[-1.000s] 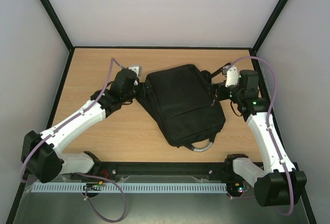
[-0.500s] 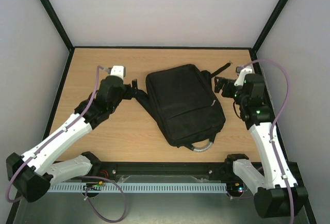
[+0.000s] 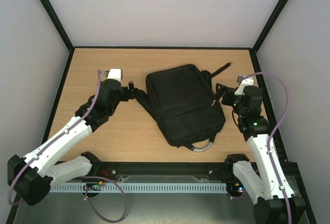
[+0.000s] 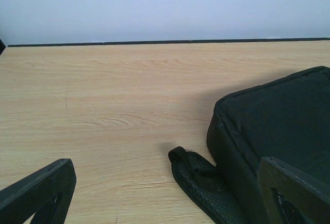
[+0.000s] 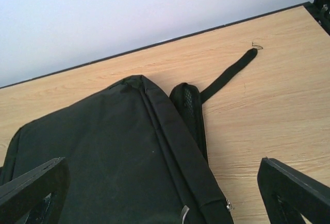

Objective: Pack the student bag
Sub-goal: Reset both arms

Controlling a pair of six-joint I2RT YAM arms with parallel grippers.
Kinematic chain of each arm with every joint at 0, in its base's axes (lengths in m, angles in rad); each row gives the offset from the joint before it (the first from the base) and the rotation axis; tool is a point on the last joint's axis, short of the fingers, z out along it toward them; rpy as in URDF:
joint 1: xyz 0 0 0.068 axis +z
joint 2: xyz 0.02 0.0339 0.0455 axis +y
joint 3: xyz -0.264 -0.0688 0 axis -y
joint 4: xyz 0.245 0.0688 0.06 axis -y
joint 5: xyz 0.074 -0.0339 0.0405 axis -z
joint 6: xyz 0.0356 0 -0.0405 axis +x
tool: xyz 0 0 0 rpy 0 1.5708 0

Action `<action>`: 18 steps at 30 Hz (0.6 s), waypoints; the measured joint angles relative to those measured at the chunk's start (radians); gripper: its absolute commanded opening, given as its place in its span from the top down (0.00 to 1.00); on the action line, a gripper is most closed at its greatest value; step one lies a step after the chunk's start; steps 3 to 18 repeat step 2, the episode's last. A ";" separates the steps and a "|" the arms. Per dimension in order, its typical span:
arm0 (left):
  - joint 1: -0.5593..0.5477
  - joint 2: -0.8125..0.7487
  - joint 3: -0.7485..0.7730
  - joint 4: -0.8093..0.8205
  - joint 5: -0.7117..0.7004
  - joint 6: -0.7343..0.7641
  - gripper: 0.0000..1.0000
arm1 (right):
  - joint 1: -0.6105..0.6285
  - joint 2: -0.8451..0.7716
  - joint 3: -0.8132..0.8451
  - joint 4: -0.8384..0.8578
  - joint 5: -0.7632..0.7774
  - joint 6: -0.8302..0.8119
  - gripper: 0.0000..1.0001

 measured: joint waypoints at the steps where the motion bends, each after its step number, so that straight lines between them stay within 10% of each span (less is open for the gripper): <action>1: 0.001 0.000 0.000 0.002 0.000 0.003 0.01 | 0.000 0.000 -0.004 0.001 0.000 -0.001 0.01; 18: 0.001 0.000 0.000 0.002 0.000 0.005 0.01 | 0.000 0.000 -0.008 0.002 -0.001 -0.001 0.01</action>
